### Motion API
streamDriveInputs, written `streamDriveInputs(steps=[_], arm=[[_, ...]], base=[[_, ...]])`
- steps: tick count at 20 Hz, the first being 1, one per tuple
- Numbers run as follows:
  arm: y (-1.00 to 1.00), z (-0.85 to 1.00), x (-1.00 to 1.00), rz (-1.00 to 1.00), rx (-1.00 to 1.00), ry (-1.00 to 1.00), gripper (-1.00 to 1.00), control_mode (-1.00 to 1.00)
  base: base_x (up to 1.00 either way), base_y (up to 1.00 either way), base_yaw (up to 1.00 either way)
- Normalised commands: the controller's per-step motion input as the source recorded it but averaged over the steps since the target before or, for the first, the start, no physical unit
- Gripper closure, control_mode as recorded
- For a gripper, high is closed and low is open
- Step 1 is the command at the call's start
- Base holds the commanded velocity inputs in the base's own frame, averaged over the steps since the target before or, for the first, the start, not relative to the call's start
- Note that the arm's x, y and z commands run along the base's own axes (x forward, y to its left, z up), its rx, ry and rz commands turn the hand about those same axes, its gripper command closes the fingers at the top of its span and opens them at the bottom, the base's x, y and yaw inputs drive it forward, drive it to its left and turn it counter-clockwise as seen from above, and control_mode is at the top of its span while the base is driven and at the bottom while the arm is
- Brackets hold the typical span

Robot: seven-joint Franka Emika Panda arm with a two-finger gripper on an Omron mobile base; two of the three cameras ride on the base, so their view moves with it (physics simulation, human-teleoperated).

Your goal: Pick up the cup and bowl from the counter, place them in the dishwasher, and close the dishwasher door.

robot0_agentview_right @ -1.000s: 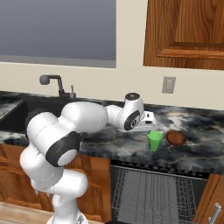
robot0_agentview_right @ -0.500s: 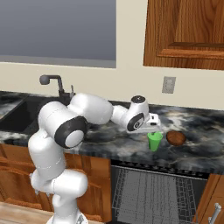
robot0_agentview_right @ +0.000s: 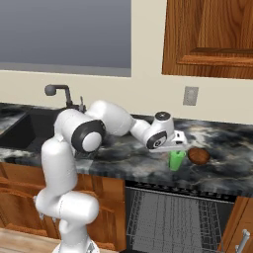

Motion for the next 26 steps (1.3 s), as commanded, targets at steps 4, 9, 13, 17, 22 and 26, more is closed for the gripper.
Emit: streamDriveInputs(steps=[4,9,13,17,22,26], arm=[[-0.28,-0.21,0.28,0.0,0.0,0.0,-1.0,-1.0],[-0.2,-0.28,0.31,0.0,0.0,0.0,1.0,-1.0],[-0.06,-0.3,0.19,0.0,0.01,0.0,1.0,-1.0],[0.0,-0.09,0.0,0.0,0.0,0.0,1.0,-1.0],[0.23,0.0,-0.19,0.0,0.0,-0.07,1.0,-1.0],[0.49,0.0,-0.33,0.0,-0.01,-0.15,1.0,-1.0]], base=[[0.0,0.0,0.0],[0.0,0.0,0.0],[0.0,0.0,0.0],[0.0,0.0,0.0],[0.0,0.0,0.0],[0.0,0.0,0.0]])
